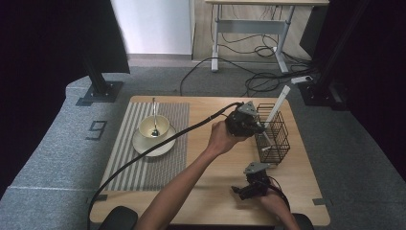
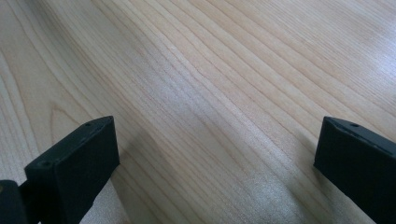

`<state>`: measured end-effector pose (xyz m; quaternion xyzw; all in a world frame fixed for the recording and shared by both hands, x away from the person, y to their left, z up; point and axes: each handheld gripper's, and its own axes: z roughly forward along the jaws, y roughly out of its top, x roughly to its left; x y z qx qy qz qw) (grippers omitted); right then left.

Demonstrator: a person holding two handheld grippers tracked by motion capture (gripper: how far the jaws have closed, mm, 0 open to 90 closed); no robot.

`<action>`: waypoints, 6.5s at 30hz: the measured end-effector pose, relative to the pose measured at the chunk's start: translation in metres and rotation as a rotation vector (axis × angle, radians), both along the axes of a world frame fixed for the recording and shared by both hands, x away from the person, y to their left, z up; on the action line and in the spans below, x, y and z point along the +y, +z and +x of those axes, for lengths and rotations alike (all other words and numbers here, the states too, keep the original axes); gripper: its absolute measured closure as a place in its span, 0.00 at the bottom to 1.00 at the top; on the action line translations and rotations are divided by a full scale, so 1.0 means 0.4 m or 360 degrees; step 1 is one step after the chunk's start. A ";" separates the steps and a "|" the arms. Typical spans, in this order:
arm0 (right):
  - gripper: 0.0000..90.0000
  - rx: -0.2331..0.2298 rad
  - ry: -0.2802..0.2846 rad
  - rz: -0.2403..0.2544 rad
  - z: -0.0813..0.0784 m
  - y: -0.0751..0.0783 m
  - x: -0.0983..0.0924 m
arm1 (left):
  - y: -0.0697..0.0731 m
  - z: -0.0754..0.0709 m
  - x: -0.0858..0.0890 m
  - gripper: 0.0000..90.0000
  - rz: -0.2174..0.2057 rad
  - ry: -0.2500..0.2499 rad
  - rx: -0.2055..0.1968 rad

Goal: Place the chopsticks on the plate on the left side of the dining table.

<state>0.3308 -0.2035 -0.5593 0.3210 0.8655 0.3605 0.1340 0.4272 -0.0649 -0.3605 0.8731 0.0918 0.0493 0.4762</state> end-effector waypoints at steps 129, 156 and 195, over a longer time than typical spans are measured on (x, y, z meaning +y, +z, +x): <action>0.58 -0.0129 0.0358 0.0211 0.041 0.100 0.127 | -0.075 -0.150 0.474 0.93 -0.0109 0.0085 0.0225; 0.95 -0.0228 0.0578 0.0236 0.012 0.133 0.157 | -0.089 -0.139 0.519 0.49 -0.0316 0.0294 0.0120; 0.95 -0.0138 0.0582 0.0132 -0.008 0.121 0.160 | -0.312 -0.137 0.597 0.25 -0.0122 0.0663 -0.0050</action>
